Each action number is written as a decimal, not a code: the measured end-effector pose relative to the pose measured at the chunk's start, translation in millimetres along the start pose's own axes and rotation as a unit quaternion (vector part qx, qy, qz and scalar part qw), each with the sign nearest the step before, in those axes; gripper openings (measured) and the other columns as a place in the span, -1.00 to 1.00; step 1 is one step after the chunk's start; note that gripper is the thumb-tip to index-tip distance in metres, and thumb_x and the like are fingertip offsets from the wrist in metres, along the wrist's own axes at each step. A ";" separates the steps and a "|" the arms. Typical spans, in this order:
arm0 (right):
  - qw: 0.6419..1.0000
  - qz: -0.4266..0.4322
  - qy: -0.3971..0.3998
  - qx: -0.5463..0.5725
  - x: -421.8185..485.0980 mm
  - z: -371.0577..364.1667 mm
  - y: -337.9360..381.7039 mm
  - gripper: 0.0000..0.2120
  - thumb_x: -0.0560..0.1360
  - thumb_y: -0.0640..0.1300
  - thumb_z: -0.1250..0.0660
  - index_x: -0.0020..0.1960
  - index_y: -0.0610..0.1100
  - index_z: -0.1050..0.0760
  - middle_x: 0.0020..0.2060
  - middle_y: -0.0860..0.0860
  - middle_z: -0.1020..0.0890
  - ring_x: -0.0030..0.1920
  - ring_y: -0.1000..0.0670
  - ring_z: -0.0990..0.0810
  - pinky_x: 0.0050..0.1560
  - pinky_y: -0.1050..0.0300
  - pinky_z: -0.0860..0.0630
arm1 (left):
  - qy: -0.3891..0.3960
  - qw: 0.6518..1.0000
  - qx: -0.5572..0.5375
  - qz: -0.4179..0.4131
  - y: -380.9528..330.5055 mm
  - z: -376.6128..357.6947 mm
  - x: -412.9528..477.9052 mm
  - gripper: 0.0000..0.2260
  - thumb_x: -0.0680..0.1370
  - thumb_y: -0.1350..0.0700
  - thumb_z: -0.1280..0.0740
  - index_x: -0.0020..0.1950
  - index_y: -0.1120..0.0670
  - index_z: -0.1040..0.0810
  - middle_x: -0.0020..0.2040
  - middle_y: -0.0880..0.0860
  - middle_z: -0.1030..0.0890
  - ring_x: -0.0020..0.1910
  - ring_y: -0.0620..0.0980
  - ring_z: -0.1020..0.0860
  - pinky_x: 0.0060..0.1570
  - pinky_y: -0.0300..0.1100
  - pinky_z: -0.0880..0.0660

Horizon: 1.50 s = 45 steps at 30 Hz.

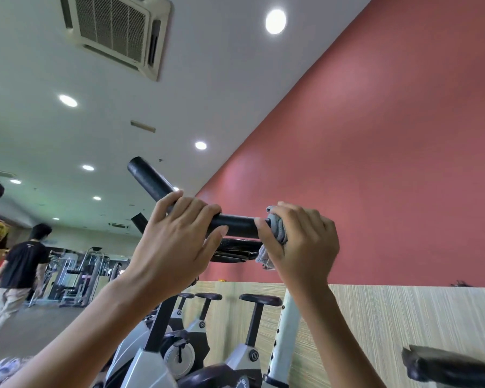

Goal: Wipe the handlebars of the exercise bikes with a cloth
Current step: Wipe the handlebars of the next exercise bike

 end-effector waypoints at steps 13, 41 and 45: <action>0.848 -0.363 -0.117 0.367 -16.8 -8.1 -41.4 -0.70 0.48 -0.03 -0.09 -0.24 0.00 -0.57 -0.29 0.09 -0.65 -0.24 -0.08 -0.62 -0.21 0.02 -0.54 | -0.004 1.000 0.001 0.006 -3.5 0.9 -1.1 -0.59 0.63 -0.10 -0.01 0.16 0.10 -0.55 -0.03 -0.01 -0.62 0.05 0.07 -0.58 0.36 0.01 -0.22; 0.961 -0.131 0.239 0.049 23.1 22.7 -8.2 -0.64 0.56 0.18 -0.15 -0.27 -0.03 -0.42 -0.44 0.19 -0.35 -0.43 0.11 -0.33 -0.17 0.09 -0.30 | 0.029 0.997 -0.054 0.057 -11.4 9.6 0.4 -0.68 0.62 -0.02 -0.10 0.13 0.12 -0.56 -0.02 0.02 -0.59 0.09 0.10 -0.54 0.40 -0.03 -0.16; 0.921 -0.161 0.351 0.057 34.4 29.8 -10.7 -0.71 0.59 0.05 -0.17 -0.17 -0.11 -0.50 -0.34 0.13 -0.47 -0.33 0.05 -0.44 -0.05 0.04 -0.29 | 0.108 0.988 -0.082 0.080 -10.9 21.8 4.6 -0.67 0.61 -0.01 -0.15 0.16 0.15 -0.59 0.05 0.03 -0.63 0.20 0.08 -0.53 0.43 -0.04 -0.17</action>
Point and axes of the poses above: each hand's wrist, its own x-axis towards the middle knuckle, its own z-axis out of the back of the hand, y = z × x, the point moved 1 cm from there along x, towards the middle knuckle
